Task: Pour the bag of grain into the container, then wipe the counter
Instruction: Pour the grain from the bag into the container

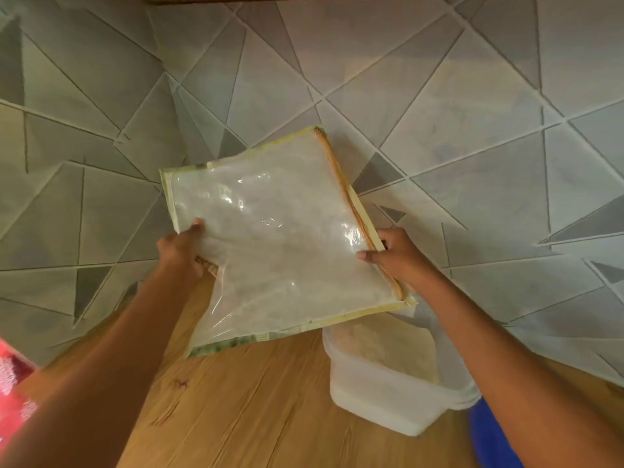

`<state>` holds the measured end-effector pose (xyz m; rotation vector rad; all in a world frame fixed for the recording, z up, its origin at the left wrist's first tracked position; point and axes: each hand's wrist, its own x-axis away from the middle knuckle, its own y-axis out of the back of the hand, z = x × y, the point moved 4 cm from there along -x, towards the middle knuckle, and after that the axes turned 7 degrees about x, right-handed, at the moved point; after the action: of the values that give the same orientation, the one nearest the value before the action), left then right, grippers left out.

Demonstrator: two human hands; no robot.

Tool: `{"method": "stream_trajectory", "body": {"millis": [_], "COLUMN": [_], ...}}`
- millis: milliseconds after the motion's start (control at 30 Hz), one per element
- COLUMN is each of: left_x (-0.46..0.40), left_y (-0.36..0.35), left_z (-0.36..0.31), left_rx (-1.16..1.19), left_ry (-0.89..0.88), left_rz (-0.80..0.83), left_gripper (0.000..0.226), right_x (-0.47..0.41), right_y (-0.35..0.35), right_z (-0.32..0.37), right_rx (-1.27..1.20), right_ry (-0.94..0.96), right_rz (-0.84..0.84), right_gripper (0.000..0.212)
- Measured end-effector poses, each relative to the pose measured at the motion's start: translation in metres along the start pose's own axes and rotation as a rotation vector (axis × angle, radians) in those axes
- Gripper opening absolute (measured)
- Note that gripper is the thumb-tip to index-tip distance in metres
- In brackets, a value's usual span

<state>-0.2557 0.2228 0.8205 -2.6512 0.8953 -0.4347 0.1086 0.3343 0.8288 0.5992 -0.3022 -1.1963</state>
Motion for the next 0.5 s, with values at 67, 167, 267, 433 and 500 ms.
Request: {"method": "stream_trajectory", "body": {"millis": [67, 167, 267, 433, 500], "left_x": [-0.013, -0.037, -0.066, -0.103, -0.113], "left_y": [0.027, 0.062, 0.096, 0.137, 0.149], "left_z": [0.005, 0.019, 0.039, 0.078, 0.094], "left_rx": [-0.011, -0.049, -0.095, -0.122, -0.124], "left_ry": [0.016, 0.082, 0.167, 0.327, 0.385], "left_rz": [-0.023, -0.031, -0.058, -0.041, -0.043], "left_gripper": [0.060, 0.052, 0.041, 0.047, 0.054], "right_x": [-0.017, -0.042, -0.071, -0.110, -0.124], "right_y": [-0.018, -0.051, -0.086, -0.141, -0.161], "right_z": [0.013, 0.028, 0.038, 0.032, 0.019], "right_rx": [0.060, 0.159, 0.297, 0.465, 0.516], "right_ry": [0.012, 0.037, 0.021, -0.070, -0.108], "right_rz": [0.023, 0.055, 0.057, 0.119, 0.147], "right_gripper": [0.019, 0.015, 0.022, 0.025, 0.025]}}
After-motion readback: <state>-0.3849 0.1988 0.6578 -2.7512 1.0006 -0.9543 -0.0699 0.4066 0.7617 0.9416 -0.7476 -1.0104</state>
